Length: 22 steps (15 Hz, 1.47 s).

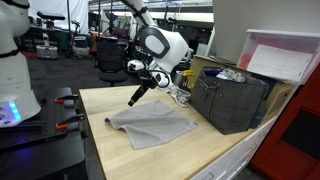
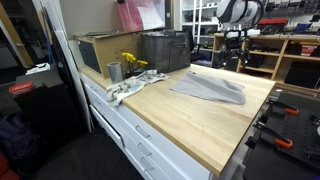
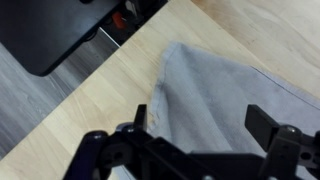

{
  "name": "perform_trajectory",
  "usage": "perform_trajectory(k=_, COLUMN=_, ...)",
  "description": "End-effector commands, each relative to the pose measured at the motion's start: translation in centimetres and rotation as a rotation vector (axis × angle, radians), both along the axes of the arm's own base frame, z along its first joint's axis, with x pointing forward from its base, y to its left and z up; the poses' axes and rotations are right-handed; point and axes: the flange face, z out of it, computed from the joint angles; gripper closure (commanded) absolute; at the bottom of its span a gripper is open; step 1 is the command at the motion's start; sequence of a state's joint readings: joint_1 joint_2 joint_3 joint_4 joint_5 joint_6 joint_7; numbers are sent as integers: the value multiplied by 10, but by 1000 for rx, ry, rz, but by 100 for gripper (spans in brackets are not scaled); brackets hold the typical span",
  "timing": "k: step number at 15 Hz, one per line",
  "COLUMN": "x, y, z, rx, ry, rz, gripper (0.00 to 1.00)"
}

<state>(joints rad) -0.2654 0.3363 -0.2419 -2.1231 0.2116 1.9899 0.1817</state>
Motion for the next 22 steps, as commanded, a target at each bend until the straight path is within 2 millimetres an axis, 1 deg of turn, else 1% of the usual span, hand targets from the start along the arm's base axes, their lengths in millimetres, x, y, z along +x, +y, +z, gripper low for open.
perform_trajectory(k=1, x=50, y=22, z=-19, rx=-67, ry=-26, rz=-97, gripper=0)
perform_trajectory(k=6, x=123, y=73, z=-45, rx=-122, ry=-29, rz=-82, gripper=0)
perform_trajectory(k=10, x=169, y=100, z=-60, rx=-162, ry=-38, rz=-99, gripper=0)
perform_trajectory(k=13, x=196, y=117, z=-70, rx=-190, ry=-64, rz=-89, gripper=0)
perform_trajectory(k=17, x=225, y=135, z=-78, rx=-208, ry=-117, rz=-45, gripper=0)
perform_trajectory(k=19, x=237, y=144, z=-85, rx=-225, ry=-137, rz=-25, gripper=0)
perform_trajectory(k=22, x=249, y=160, z=-101, rx=-238, ry=-164, rz=-14, gripper=0)
